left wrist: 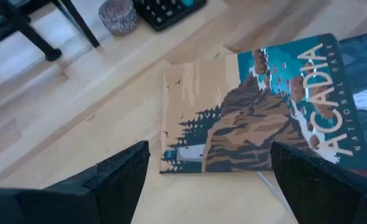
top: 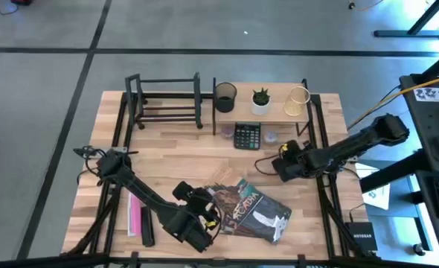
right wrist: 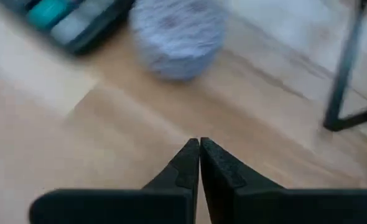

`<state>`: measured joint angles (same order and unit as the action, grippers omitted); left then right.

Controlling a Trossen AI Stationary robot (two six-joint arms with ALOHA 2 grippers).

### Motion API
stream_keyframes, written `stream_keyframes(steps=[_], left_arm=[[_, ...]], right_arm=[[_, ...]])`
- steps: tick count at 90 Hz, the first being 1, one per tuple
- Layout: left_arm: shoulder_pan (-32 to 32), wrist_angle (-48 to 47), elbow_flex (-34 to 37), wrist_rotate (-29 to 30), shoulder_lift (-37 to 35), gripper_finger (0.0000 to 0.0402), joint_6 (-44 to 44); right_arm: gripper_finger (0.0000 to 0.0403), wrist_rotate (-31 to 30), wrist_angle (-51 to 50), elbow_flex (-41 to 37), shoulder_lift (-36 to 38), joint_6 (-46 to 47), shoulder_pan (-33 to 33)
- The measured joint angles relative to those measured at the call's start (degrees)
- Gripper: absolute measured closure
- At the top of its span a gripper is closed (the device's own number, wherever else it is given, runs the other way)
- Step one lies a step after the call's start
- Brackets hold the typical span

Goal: Stock shelves
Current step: Put the blue scented candle jar under the shelf, then put the black stapler under the shelf

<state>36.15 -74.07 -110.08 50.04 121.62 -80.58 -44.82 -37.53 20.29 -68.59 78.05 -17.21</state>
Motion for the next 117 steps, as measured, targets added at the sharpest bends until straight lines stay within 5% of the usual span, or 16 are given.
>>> stream_keyframes(steps=[19,60,96,117], left_arm=[[0.4,0.1,0.0,1.2,0.0,0.0086,0.4],[0.6,0.2,0.0,2.9,0.0,0.0086,1.9],[0.7,0.2,0.0,2.9,0.0,0.0086,1.9],[0.7,0.0,0.0,2.9,0.0,0.0086,1.9]], right_arm=[[0.0403,-5.6,14.8,-7.8,-2.6,8.7,3.3],[0.0403,-3.3,42.2,-9.7,-7.2,-8.9,14.4],[0.0403,-5.6,51.0,-9.7,-10.7,-15.9,18.3],[0.0403,-6.8,50.8,-9.0,-5.9,-24.9,16.2]])
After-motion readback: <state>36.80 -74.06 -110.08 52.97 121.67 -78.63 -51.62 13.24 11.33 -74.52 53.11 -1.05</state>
